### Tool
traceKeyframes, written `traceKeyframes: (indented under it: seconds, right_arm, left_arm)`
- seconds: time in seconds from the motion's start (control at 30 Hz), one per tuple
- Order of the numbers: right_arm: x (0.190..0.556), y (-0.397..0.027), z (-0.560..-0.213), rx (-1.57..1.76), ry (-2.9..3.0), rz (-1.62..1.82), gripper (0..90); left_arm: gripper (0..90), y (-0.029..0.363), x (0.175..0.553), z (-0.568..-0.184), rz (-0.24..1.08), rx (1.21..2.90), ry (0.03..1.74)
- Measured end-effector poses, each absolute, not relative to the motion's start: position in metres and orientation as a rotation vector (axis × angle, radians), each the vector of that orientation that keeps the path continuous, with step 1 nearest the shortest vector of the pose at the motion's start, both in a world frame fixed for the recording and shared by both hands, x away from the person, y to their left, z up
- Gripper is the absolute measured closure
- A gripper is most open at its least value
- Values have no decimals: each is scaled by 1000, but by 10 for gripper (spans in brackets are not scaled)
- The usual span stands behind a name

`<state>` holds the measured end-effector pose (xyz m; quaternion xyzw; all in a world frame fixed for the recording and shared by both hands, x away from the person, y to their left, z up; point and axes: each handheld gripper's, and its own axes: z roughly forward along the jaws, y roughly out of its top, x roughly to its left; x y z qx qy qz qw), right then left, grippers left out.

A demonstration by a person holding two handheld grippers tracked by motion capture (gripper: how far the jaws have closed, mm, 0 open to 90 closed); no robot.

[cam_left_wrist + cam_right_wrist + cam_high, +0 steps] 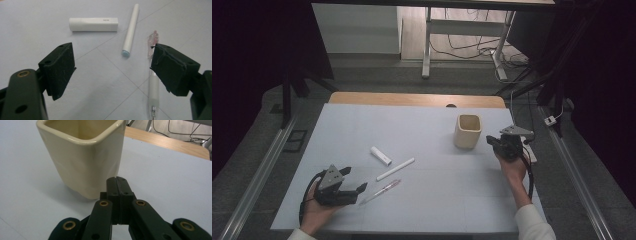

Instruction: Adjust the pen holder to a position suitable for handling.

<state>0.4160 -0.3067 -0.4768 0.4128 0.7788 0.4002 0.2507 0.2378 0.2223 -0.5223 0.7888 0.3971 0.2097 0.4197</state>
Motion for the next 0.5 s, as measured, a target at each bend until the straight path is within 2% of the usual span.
traceKeyframes:
  seconds: [0.5]
  right_arm:
    - [436,-303,-486,1158,2127,1056,891]
  left_arm:
    - [188,223,238,-523,528,1982,995]
